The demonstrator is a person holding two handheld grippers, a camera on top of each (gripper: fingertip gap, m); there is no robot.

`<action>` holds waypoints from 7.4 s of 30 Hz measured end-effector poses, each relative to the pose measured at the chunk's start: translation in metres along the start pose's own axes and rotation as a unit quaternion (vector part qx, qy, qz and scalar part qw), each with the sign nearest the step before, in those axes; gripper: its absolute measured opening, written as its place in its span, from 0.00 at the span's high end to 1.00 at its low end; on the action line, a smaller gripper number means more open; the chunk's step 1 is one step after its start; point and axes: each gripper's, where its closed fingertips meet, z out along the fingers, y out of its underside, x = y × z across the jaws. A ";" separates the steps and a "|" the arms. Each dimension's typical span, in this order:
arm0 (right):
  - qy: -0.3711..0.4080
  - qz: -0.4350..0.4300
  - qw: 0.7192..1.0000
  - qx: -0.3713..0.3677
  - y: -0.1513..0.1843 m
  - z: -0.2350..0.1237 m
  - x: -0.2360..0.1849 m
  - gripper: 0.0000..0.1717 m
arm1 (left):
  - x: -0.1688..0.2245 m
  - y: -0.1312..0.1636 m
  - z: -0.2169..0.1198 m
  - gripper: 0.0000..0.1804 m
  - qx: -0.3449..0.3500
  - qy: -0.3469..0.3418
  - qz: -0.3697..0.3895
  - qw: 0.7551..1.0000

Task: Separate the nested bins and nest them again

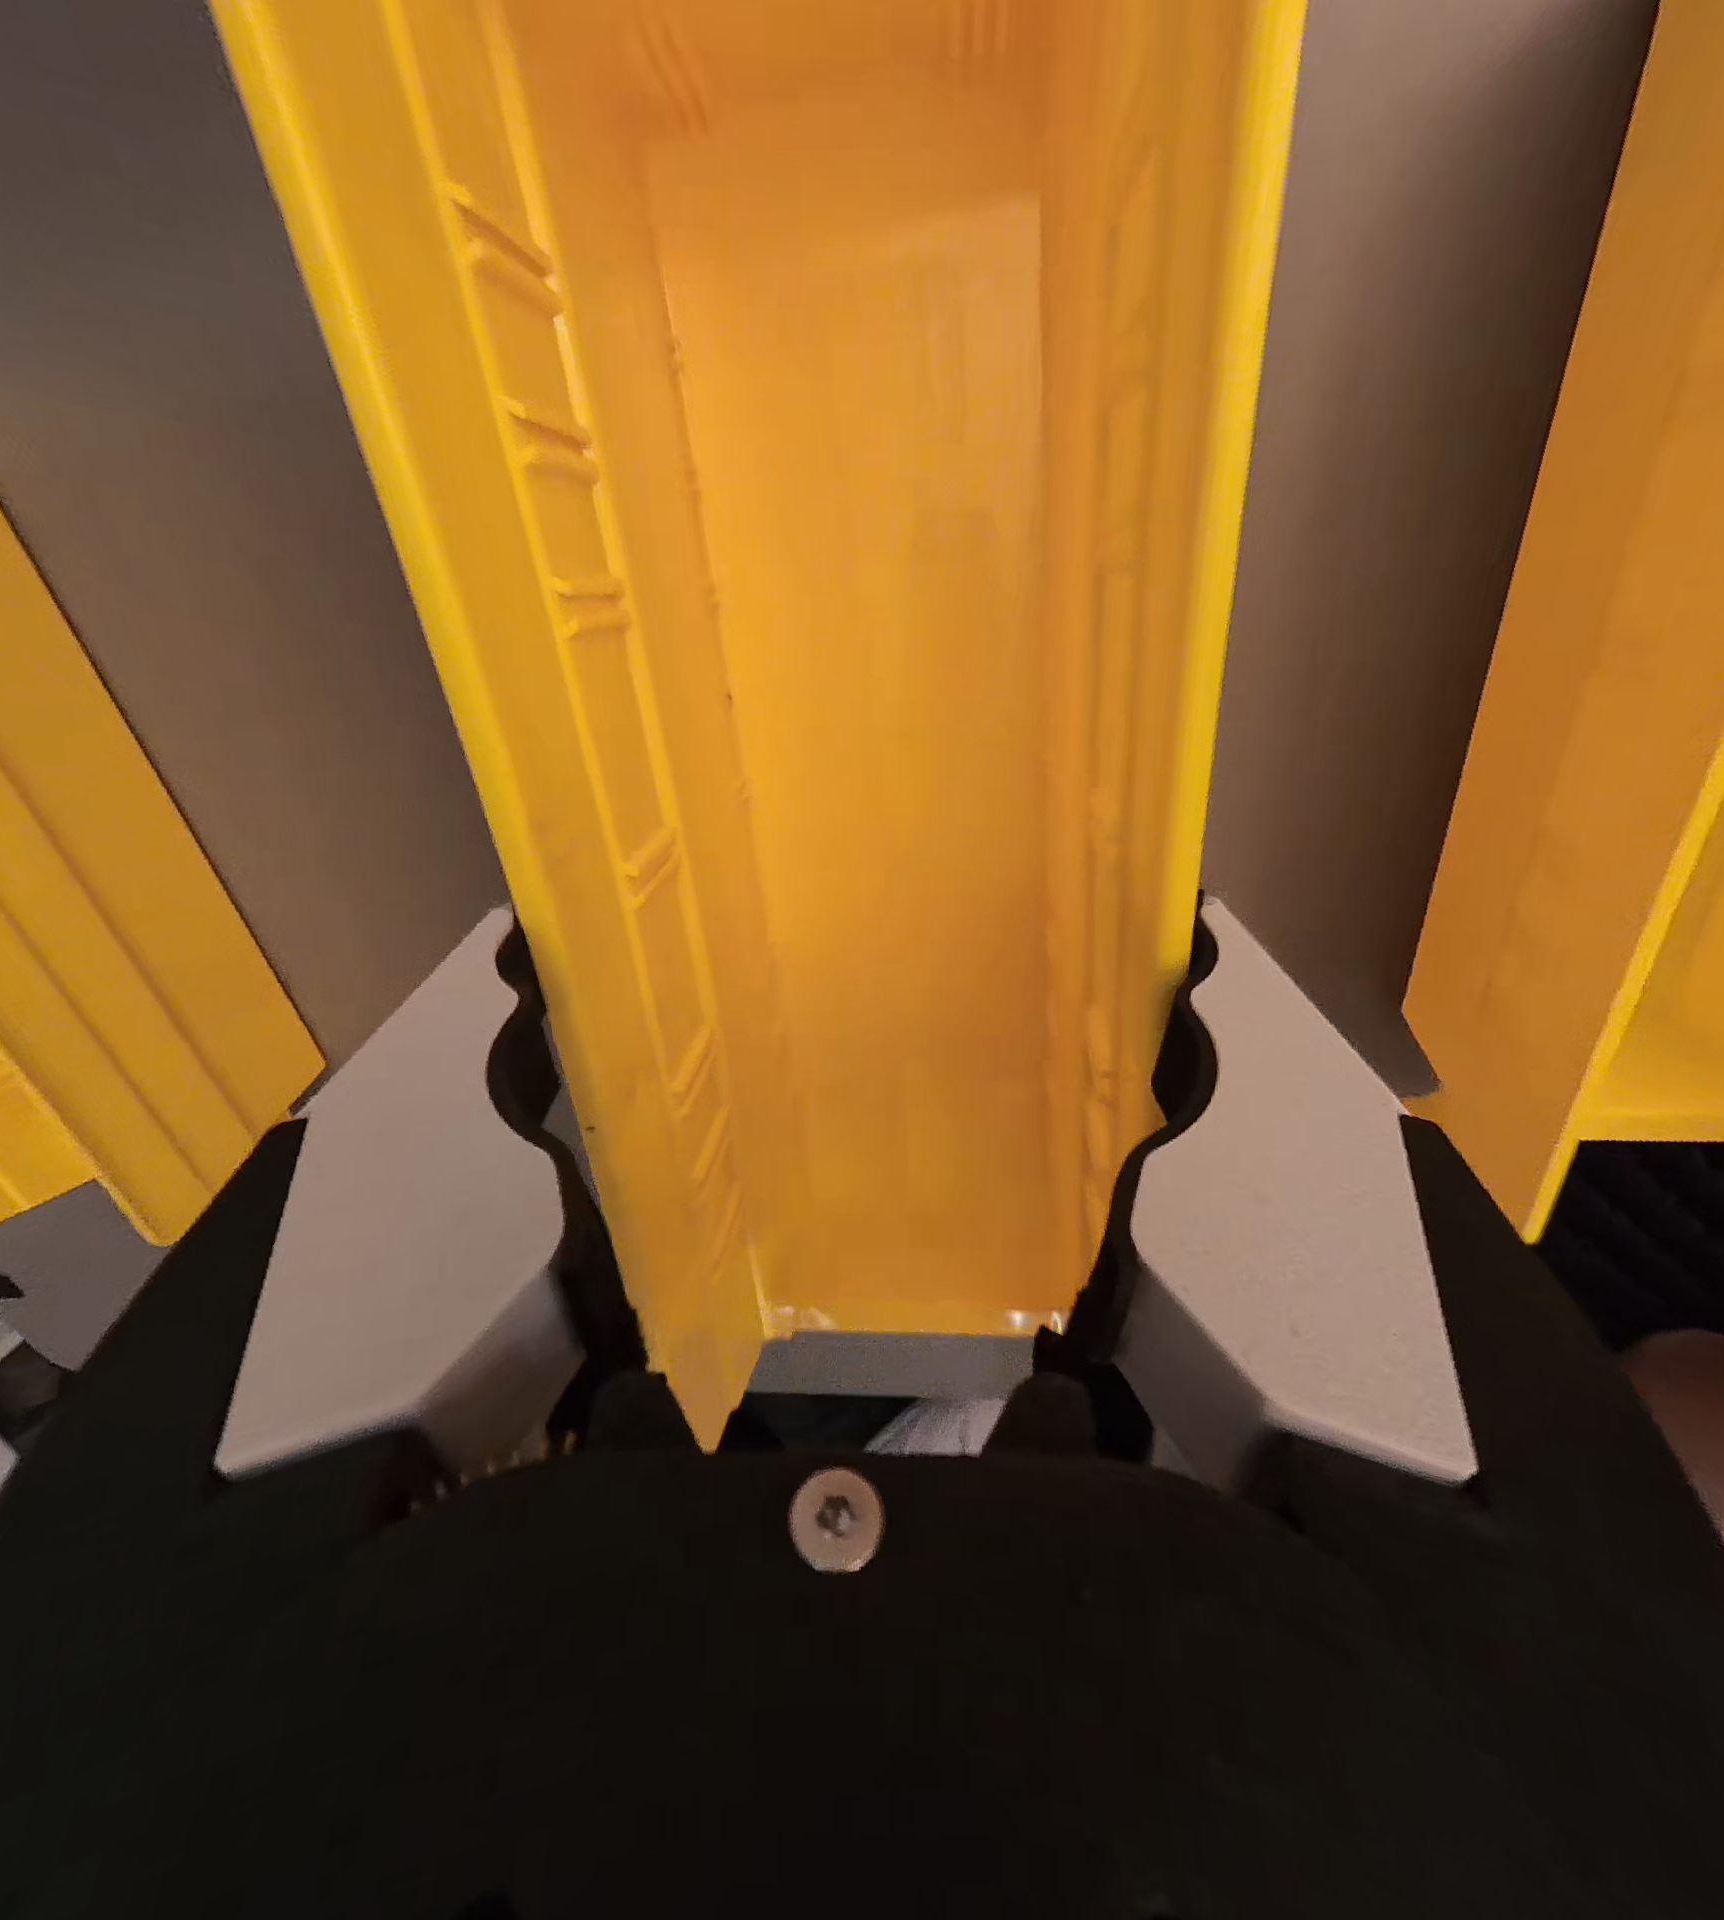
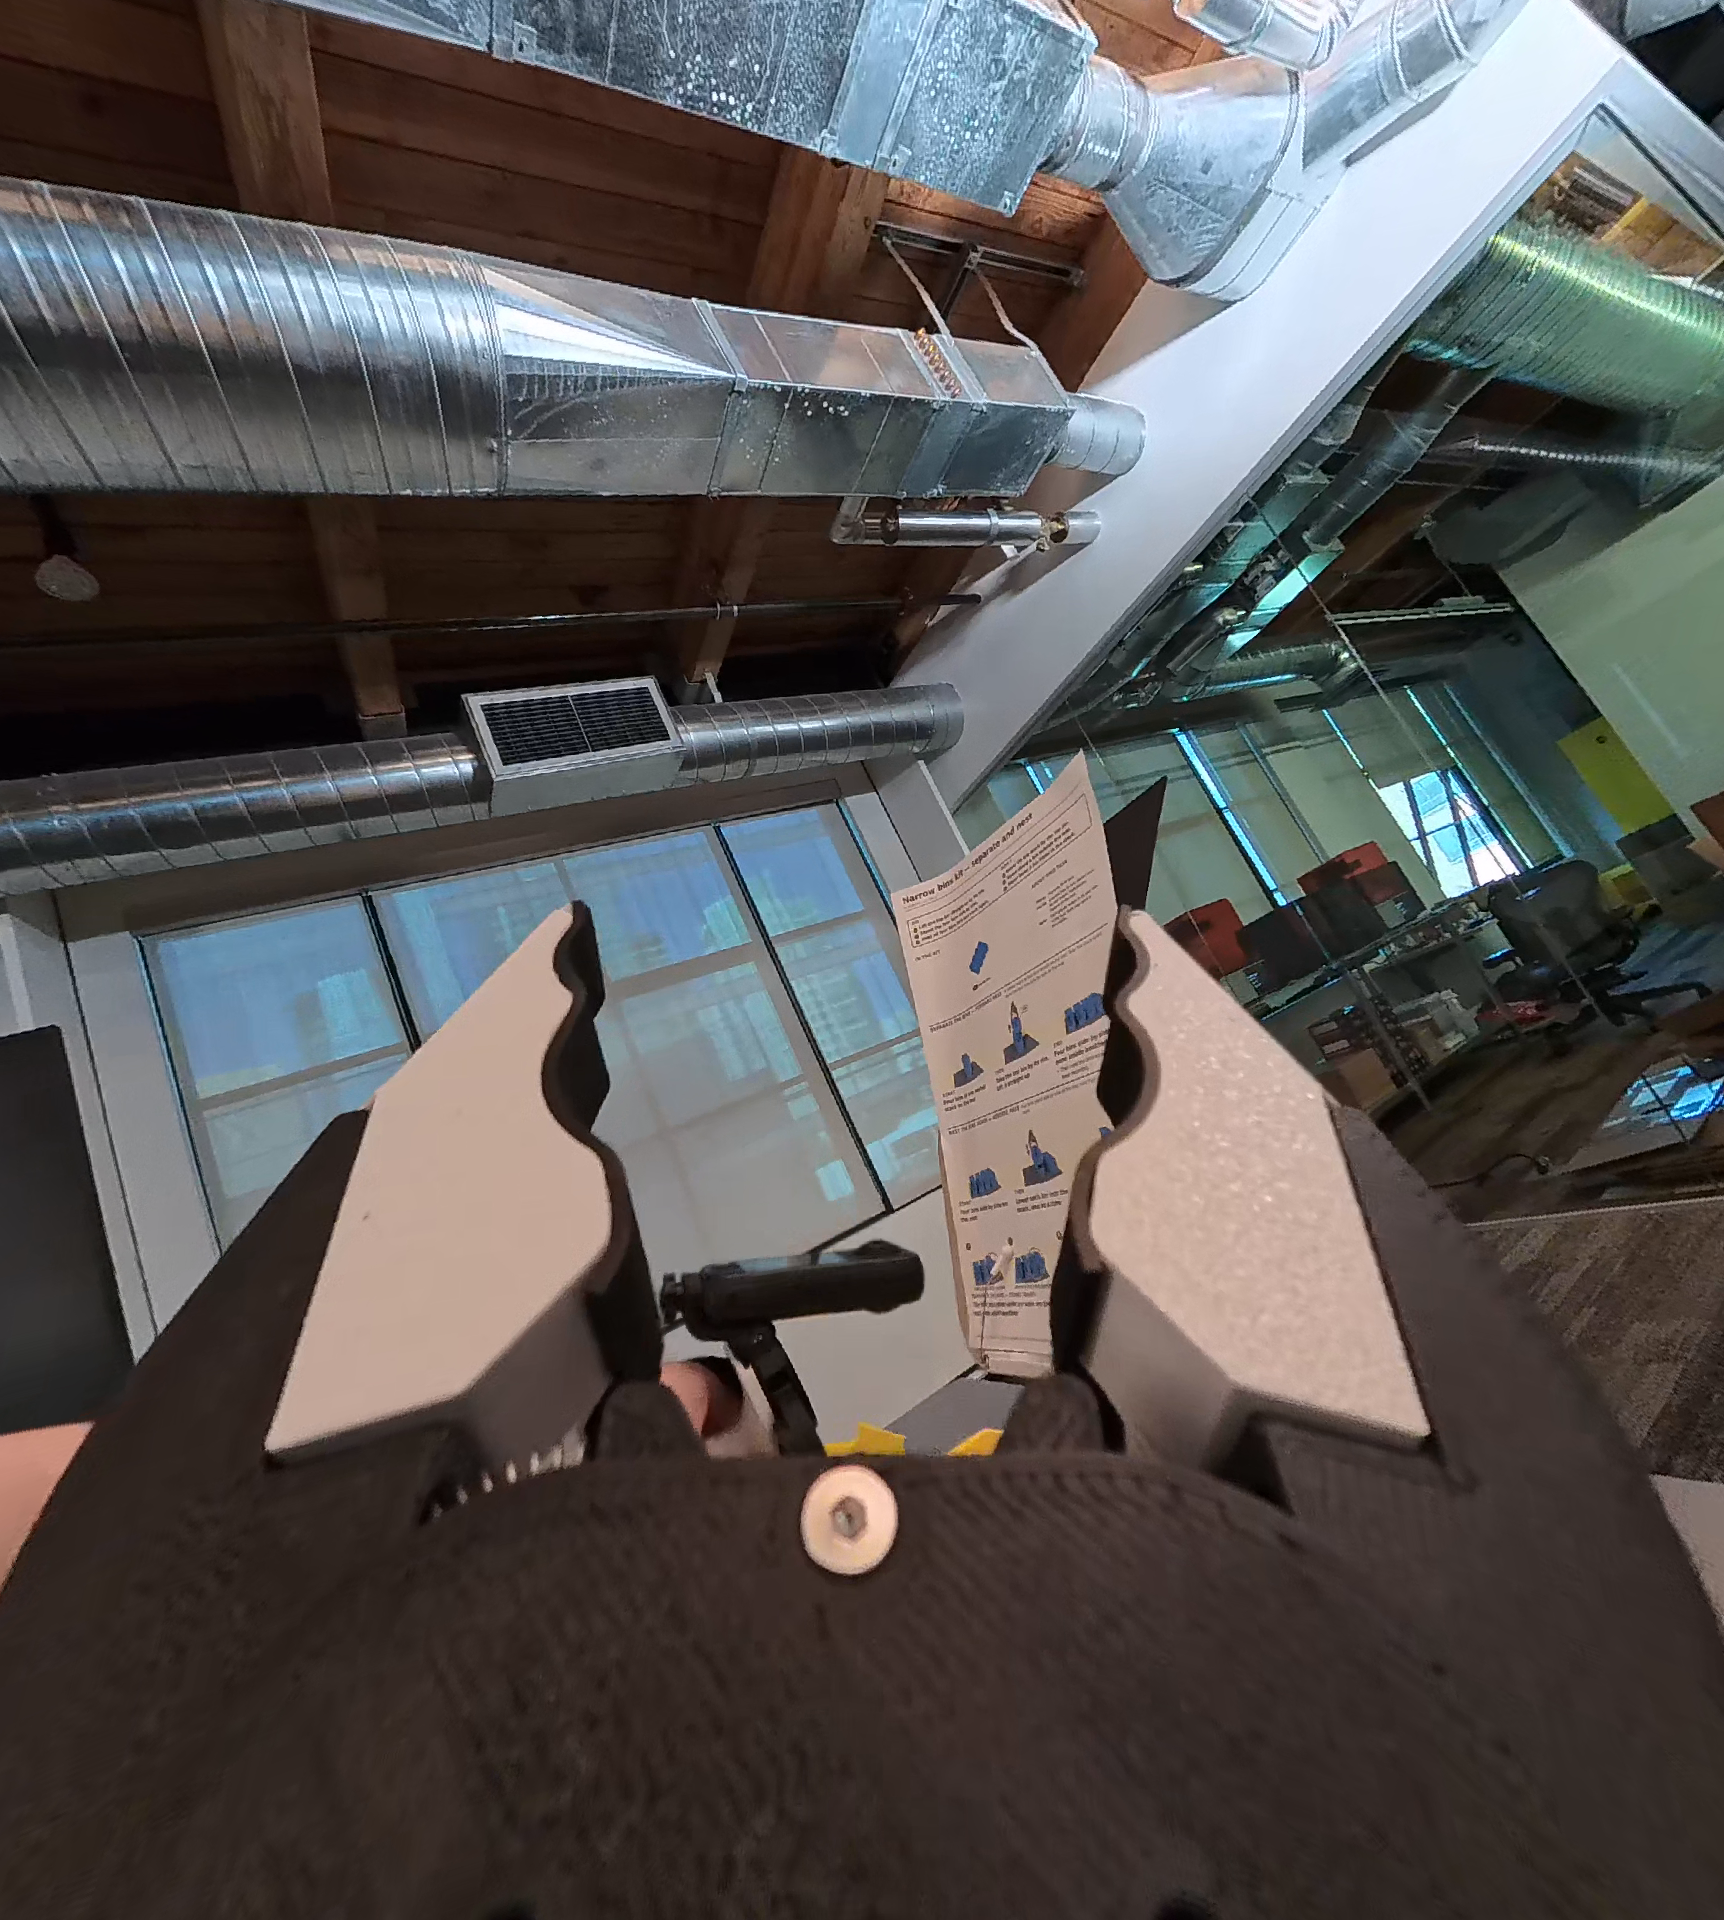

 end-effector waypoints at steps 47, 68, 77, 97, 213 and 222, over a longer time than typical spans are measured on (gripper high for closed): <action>0.015 -0.002 0.999 -0.041 0.027 0.015 0.007 0.43 | -0.244 0.025 -0.030 0.13 0.166 -0.015 -0.032 0.985; 0.045 0.005 0.992 -0.114 0.071 0.030 0.029 0.44 | -0.313 0.058 0.102 0.13 0.066 0.009 -0.079 0.995; 0.046 0.014 0.993 -0.106 0.067 0.027 0.033 0.44 | -0.309 0.056 0.110 0.23 0.036 0.021 -0.088 0.995; 0.044 0.020 0.994 -0.099 0.064 0.026 0.035 0.45 | -0.309 0.070 0.104 0.34 -0.018 0.003 -0.101 0.995; 0.050 0.047 0.993 -0.098 0.066 0.018 0.050 0.46 | -0.001 -0.040 -0.095 0.32 0.116 0.160 -0.040 0.979; 0.094 -0.033 0.984 -0.150 0.096 0.035 0.046 0.45 | -0.025 -0.027 -0.235 0.41 0.525 0.291 0.095 0.794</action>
